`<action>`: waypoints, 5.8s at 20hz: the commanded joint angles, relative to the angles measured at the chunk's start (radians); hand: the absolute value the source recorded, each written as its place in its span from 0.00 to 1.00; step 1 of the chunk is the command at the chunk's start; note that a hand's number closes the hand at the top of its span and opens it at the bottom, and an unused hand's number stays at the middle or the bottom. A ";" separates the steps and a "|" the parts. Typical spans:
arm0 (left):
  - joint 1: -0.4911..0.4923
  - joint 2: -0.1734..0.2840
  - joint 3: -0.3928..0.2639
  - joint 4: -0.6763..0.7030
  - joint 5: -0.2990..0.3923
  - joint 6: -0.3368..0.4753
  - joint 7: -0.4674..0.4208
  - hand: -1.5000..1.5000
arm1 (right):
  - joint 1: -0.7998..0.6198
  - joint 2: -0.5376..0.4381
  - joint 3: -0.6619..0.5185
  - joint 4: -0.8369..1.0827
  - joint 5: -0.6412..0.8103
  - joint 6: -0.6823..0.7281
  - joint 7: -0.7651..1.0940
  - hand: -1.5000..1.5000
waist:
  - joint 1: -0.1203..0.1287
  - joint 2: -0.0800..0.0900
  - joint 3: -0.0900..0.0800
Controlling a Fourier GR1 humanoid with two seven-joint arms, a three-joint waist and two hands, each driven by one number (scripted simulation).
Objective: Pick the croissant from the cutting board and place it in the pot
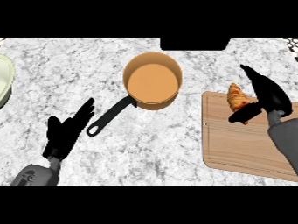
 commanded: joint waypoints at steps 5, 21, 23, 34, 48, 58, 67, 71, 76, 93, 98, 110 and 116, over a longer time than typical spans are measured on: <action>0.005 -0.037 0.035 0.001 -0.035 -0.032 0.031 0.50 | 0.085 -0.012 -0.145 0.033 -0.052 0.054 -0.221 0.00 | -0.003 0.002 -0.002; 0.040 -0.081 0.084 -0.033 -0.099 -0.076 0.031 0.50 | 0.009 0.159 -0.319 0.391 -0.134 0.054 -0.500 0.00 | 0.006 0.003 -0.001; -0.002 -0.092 0.109 0.020 -0.112 -0.073 0.014 0.50 | -0.038 0.142 -0.357 0.453 -0.162 0.099 -0.527 0.00 | 0.005 0.004 -0.001; 0.008 -0.073 0.138 -0.008 -0.116 -0.121 0.041 0.50 | -0.026 0.160 -0.343 0.677 -0.070 0.043 -0.820 1.00 | 0.012 0.007 -0.001; 0.090 -0.095 0.137 -0.069 -0.147 -0.090 0.060 0.50 | 0.159 0.312 -0.468 0.466 -0.262 -0.010 -1.035 1.00 | -0.038 -0.016 -0.003; 0.087 -0.119 0.142 -0.002 -0.175 -0.087 0.001 0.50 | 0.454 0.352 -0.318 -0.280 -0.210 -0.092 -0.687 1.00 | -0.043 -0.011 -0.006; 0.075 -0.144 0.125 -0.047 -0.191 -0.081 0.034 0.50 | 0.497 0.306 -0.178 -0.781 0.071 -0.154 -0.266 1.00 | -0.013 -0.004 -0.004; 0.041 -0.141 0.145 0.014 -0.185 -0.109 0.005 0.50 | 0.337 0.299 -0.128 -0.866 0.182 -0.070 -0.006 1.00 | -0.004 0.000 -0.004; 0.029 -0.138 0.148 -0.011 -0.182 -0.127 0.051 0.50 | 0.068 0.305 -0.135 -0.839 0.251 0.047 0.236 1.00 | 0.003 0.001 -0.004; 0.025 -0.161 0.154 -0.025 -0.195 -0.143 0.059 0.50 | -0.480 0.437 -0.057 -0.051 0.391 0.158 0.251 1.00 | 0.017 0.007 -0.003; 0.027 -0.161 0.153 -0.033 -0.204 -0.137 0.061 0.50 | -0.617 0.408 0.016 0.133 0.498 0.282 0.319 1.00 | 0.027 0.008 -0.003; 0.016 -0.161 0.165 -0.018 -0.196 -0.166 0.060 0.50 | -0.779 0.523 -0.078 0.602 0.289 0.366 0.465 0.00 | 0.044 0.011 -0.003; 0.029 -0.182 0.140 -0.024 -0.220 -0.150 0.037 0.50 | -0.737 0.524 -0.130 0.477 0.231 -0.049 0.274 0.00 | 0.054 0.017 -0.002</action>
